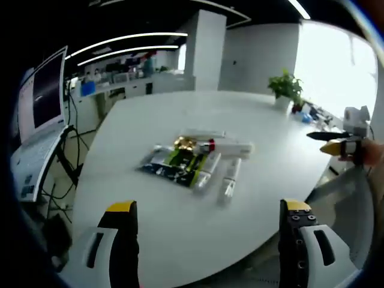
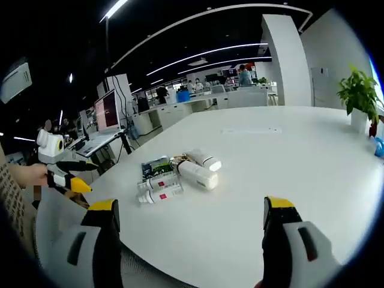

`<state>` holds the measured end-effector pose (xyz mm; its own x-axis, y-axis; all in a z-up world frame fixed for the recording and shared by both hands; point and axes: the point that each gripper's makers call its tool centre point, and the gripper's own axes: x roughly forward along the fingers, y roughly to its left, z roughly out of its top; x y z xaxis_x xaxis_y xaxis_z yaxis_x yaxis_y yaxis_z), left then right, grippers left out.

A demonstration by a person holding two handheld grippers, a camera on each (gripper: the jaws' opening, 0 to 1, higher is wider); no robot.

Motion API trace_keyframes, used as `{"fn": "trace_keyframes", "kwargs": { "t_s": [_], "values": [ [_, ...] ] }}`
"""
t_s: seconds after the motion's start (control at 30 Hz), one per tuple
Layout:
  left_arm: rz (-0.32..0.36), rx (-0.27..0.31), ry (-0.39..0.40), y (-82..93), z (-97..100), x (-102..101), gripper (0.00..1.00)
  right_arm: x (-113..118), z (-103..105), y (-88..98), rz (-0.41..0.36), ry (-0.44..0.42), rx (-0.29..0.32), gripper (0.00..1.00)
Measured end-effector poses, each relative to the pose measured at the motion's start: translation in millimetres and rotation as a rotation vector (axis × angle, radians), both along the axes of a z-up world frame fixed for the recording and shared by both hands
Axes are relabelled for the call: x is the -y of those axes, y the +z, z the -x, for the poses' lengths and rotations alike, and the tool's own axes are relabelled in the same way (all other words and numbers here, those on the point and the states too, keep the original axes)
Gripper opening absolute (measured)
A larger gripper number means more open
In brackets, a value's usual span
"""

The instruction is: Arrange the skincare products in the storage area until every visible bottle or jar stands upright without overlapping.

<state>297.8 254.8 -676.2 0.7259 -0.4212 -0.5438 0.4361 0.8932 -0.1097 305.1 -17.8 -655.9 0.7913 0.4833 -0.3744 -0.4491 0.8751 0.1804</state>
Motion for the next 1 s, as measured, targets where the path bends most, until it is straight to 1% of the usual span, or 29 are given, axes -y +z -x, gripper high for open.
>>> {"fn": "trace_keyframes", "kwargs": {
  "t_s": [0.8, 1.0],
  "values": [
    [-0.004, -0.003, 0.001, -1.1, 0.0, -0.7, 0.95, -0.3, 0.2, -1.3, 0.003, 0.000, -0.006, 1.00],
    [-0.021, -0.006, -0.012, -2.5, 1.4, 0.4, 0.96, -0.1, 0.3, -2.0, 0.007, 0.000, -0.008, 1.00]
  ]
}}
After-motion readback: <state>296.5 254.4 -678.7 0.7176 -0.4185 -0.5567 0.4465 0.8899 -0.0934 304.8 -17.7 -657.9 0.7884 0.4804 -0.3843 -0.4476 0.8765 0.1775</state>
